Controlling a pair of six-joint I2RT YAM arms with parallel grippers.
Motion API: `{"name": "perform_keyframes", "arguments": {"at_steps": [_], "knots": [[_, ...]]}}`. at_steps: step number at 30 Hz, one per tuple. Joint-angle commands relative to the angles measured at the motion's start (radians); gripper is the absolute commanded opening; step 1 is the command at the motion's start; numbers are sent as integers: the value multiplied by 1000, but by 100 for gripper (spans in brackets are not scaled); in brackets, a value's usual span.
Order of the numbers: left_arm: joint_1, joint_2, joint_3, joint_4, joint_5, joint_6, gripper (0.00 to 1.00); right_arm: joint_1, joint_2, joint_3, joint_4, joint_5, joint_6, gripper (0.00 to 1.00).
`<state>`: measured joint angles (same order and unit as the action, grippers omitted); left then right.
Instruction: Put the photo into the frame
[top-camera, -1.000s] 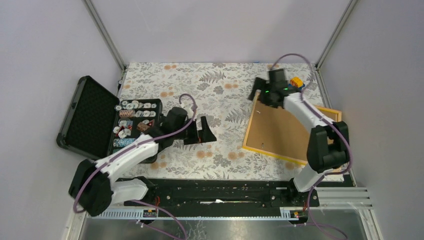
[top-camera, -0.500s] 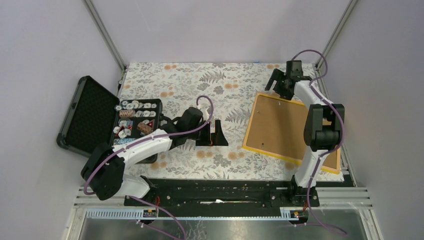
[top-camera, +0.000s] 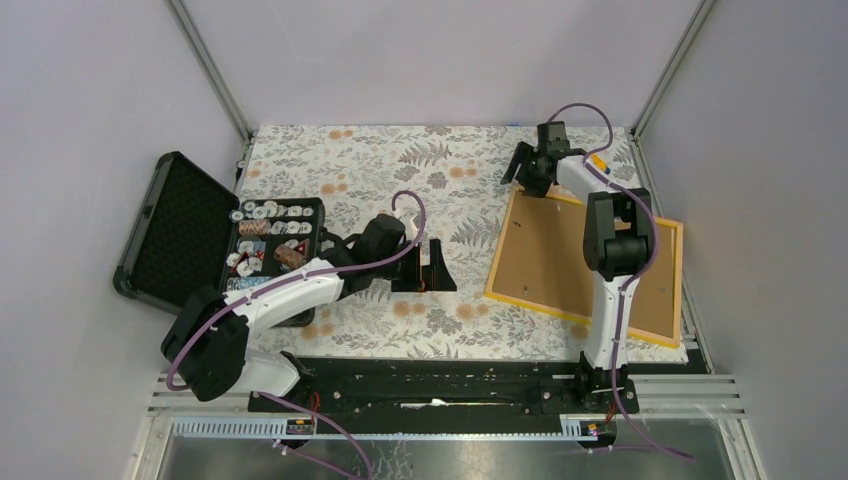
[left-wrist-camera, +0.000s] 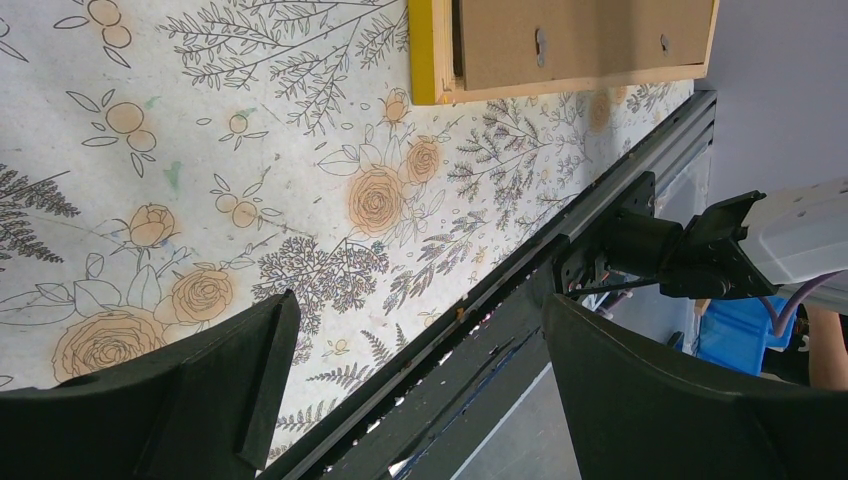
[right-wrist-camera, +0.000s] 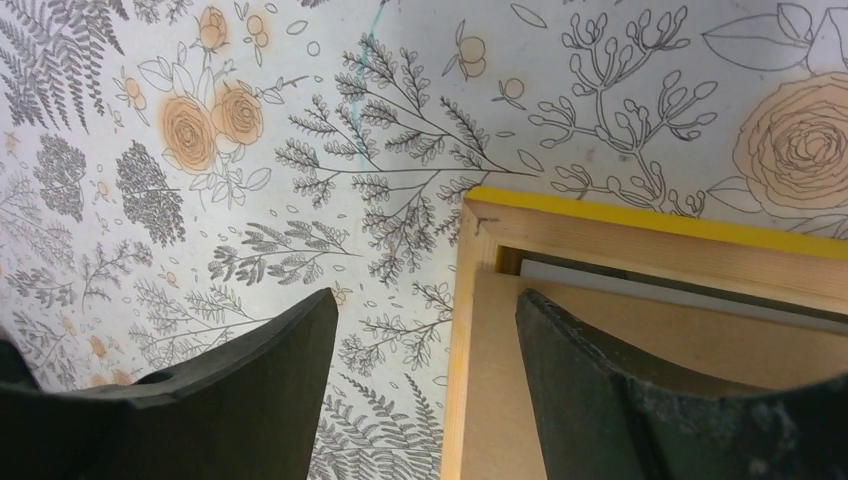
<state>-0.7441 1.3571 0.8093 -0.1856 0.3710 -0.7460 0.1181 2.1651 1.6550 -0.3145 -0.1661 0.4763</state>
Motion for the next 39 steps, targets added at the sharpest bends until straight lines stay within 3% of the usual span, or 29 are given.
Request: {"name": "perform_keyframes", "arguments": {"at_steps": [1, 14, 22, 28, 34, 39], "knots": [[1, -15, 19, 37, 4, 7, 99, 8, 49, 45, 0, 28, 29, 72], [2, -26, 26, 7, -22, 25, 99, 44, 130, 109, -32, 27, 27, 67], [5, -56, 22, -18, -71, 33, 99, 100, 140, 113, 9, -64, 98, 66], [59, -139, -39, -25, -91, 25, 99, 184, 136, 84, 107, -130, 219, 66], [139, -207, -108, -47, -77, 31, 99, 291, 98, -45, 295, -167, 411, 65], [166, -220, -144, -31, -59, 20, 99, 381, 96, -32, 358, -179, 469, 66]]}}
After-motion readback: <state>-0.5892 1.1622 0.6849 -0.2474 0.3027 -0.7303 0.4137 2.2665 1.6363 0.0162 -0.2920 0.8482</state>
